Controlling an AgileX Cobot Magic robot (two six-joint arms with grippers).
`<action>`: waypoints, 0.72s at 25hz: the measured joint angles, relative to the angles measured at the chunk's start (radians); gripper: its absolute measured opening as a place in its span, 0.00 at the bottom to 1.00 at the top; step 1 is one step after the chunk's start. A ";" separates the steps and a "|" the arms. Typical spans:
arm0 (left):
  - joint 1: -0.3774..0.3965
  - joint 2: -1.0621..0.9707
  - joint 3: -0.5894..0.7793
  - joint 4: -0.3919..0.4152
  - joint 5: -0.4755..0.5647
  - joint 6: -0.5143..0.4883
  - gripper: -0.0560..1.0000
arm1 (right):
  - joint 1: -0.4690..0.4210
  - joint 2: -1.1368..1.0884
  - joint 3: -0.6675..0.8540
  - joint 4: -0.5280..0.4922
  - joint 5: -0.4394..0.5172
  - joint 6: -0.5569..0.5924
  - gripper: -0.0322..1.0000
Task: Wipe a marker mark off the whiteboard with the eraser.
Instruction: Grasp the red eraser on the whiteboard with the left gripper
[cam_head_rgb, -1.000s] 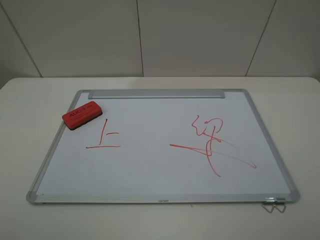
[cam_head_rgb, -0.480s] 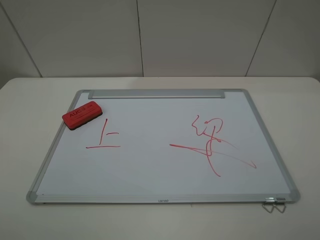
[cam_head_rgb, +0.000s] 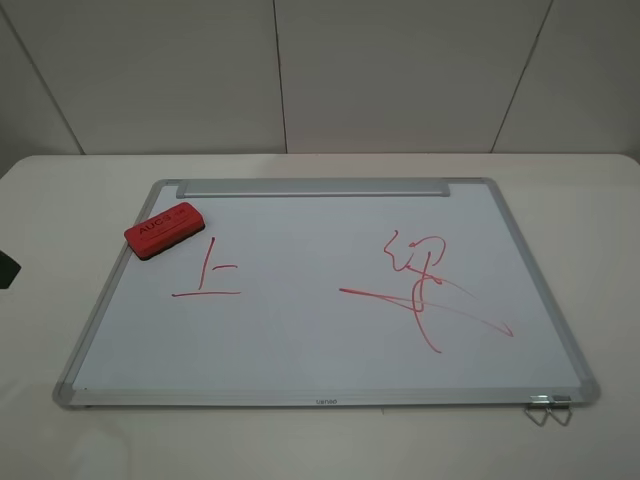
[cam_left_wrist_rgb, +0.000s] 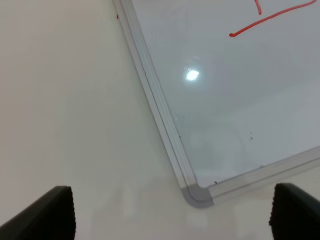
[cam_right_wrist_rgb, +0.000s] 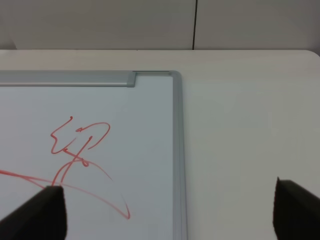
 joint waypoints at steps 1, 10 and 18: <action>-0.014 0.063 -0.031 0.005 -0.017 0.013 0.79 | 0.000 0.000 0.000 0.000 0.000 0.000 0.72; -0.140 0.533 -0.341 0.072 -0.048 0.248 0.79 | 0.000 0.000 0.000 0.000 0.000 0.000 0.72; -0.151 0.738 -0.524 0.100 -0.049 0.435 0.79 | 0.000 0.000 0.000 0.000 0.000 0.000 0.72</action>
